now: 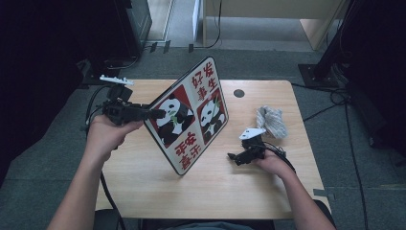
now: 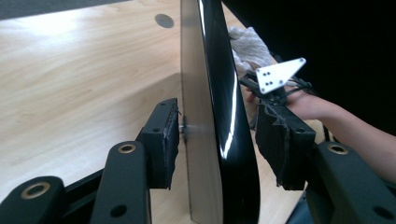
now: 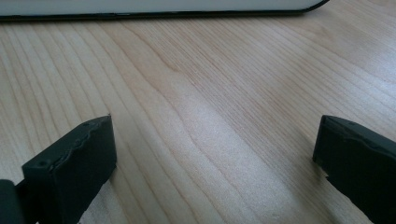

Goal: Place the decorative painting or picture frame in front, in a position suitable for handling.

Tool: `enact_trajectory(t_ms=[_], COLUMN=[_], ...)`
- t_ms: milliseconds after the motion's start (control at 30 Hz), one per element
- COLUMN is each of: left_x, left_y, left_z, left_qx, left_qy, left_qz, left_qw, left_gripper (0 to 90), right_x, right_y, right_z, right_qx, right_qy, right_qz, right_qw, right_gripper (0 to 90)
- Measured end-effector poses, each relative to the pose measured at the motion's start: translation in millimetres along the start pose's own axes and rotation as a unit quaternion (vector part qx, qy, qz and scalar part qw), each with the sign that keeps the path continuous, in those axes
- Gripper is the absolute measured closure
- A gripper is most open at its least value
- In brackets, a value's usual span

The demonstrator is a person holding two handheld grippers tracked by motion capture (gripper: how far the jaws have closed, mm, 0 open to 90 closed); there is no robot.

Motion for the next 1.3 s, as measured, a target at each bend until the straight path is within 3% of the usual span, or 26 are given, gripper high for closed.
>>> enact_trajectory(t_ms=[133,300,600,933,1033,1300], left_x=[1.8,6.3,21.3,38.3,42.5,51.4], left_y=[-0.9,1.5,2.6,13.9,15.9,20.1], left_z=[-12.3,-26.0,-45.6,-68.9,-75.2,-87.4], left_qx=[0.005,0.012,0.014,0.014,0.010,0.025], left_qy=[-0.006,-0.018,-0.035,-0.043,-0.046,-0.044], left_qz=[-0.007,0.001,-0.012,-0.008,-0.017,-0.002], left_qw=[0.9999,0.9998,0.9992,0.9990,0.9987,0.9987], left_gripper=[48.8,48.7,49.5,49.9,50.1,52.0], right_x=[0.0,0.0,-1.5,-2.4,-2.8,-3.0], right_y=[0.0,-0.1,-0.3,0.0,-0.3,-0.2], right_z=[0.0,0.0,-1.7,-2.5,-3.0,-3.2], right_qx=[0.000,-0.001,0.009,0.017,0.020,0.022], right_qy=[0.000,0.000,0.002,0.004,0.004,0.005], right_qz=[0.000,0.000,-0.011,-0.017,-0.022,-0.024], right_qw=[1.0000,1.0000,0.9999,0.9997,0.9996,0.9995], right_gripper=[0.0,0.0,0.0,0.0,0.0,0.0])
Point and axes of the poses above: each handheld gripper's, and its own axes: x roughly forward along the jaws, z roughly out of its top, y roughly to its left, the point moved 9 cm from there along x, roughly forward along the jaws, and after that the axes turned 10 degrees about -x, right-handed, at the moved point
